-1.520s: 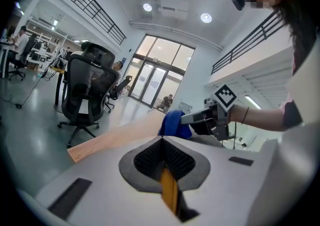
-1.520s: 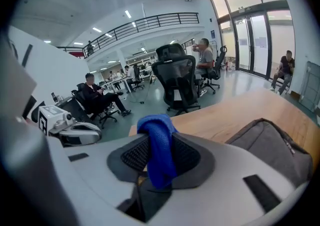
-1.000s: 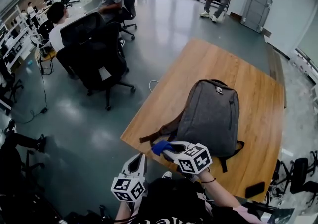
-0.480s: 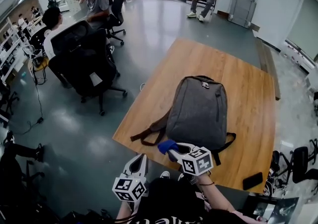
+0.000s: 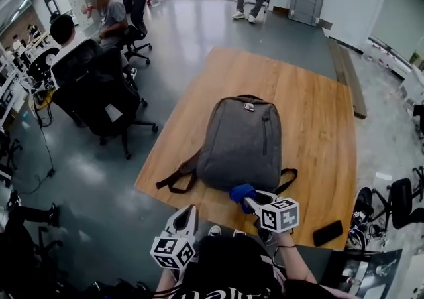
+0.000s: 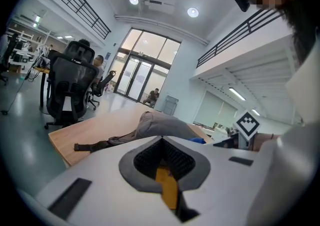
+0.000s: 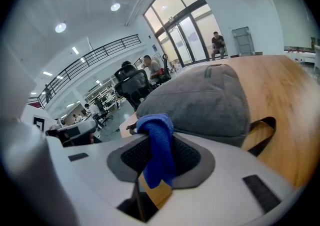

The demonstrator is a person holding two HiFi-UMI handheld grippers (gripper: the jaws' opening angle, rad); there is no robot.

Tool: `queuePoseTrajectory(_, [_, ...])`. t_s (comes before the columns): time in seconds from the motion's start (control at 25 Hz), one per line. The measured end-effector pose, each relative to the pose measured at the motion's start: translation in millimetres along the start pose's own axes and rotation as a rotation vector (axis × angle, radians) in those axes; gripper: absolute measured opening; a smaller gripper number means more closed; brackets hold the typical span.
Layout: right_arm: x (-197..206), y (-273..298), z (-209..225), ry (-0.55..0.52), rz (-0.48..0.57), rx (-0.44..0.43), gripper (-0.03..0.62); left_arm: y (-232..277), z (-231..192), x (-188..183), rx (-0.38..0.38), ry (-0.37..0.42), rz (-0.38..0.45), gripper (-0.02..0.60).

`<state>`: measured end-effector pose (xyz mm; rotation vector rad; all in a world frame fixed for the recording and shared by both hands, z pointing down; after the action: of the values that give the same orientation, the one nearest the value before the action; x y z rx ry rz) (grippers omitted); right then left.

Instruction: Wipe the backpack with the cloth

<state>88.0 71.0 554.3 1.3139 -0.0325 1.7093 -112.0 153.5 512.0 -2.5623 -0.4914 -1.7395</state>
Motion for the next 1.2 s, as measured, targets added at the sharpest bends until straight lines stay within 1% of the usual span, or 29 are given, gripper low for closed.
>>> queuePoseTrajectory(0.24, [3.9, -47.1, 55.8, 0.054, 0.037, 0.074, 0.117, 29.1, 40.1, 9.1, 0.055, 0.019, -0.022, -0.002])
queuePoseTrajectory(0.44, [9.7, -78.8, 87.1, 0.094, 0.059, 0.124, 0.117, 42.6, 66.1, 13.6, 0.083, 0.034, -0.036, -0.002])
queuePoseTrajectory(0.52, [11.7, -86.6, 95.6, 0.104, 0.062, 0.132, 0.117, 46.7, 74.0, 17.2, 0.087, 0.039, -0.042, -0.002])
queuePoseTrajectory(0.6, [12.4, -91.2, 97.9, 0.107, 0.061, 0.122, 0.117, 50.0, 79.6, 21.9, 0.087, 0.043, -0.048, -0.002])
queuePoseTrajectory(0.72, [11.7, -91.4, 85.8, 0.099, 0.061, 0.073, 0.117, 51.1, 81.5, 28.3, 0.076, 0.047, -0.055, -0.002])
queuePoseTrajectory(0.84, [3.3, -78.1, 59.3, 0.077, 0.065, -0.01, 0.117, 49.4, 73.4, 26.4, 0.046, 0.05, -0.049, -0.002])
queuePoseTrajectory(1.04, [-17.8, -41.7, 4.4, 0.032, 0.065, -0.154, 0.117, 39.0, 50.8, 12.6, -0.003, 0.048, -0.03, -0.002])
queuePoseTrajectory(1.2, [-35.8, -2.1, -33.6, -0.01, 0.058, -0.225, 0.117, 36.3, 26.2, -1.9, -0.023, 0.057, -0.024, -0.002])
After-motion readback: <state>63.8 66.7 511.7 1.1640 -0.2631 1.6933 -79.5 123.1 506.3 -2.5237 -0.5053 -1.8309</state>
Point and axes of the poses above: the fingertips, and each gripper's own axes: y forward along the fingers, z to its right, x out of its underside, the point moved 4 cm from there along -y, backward along the fingers, and after that the axes turned 9 degrees about z, right-handed, at the moved point
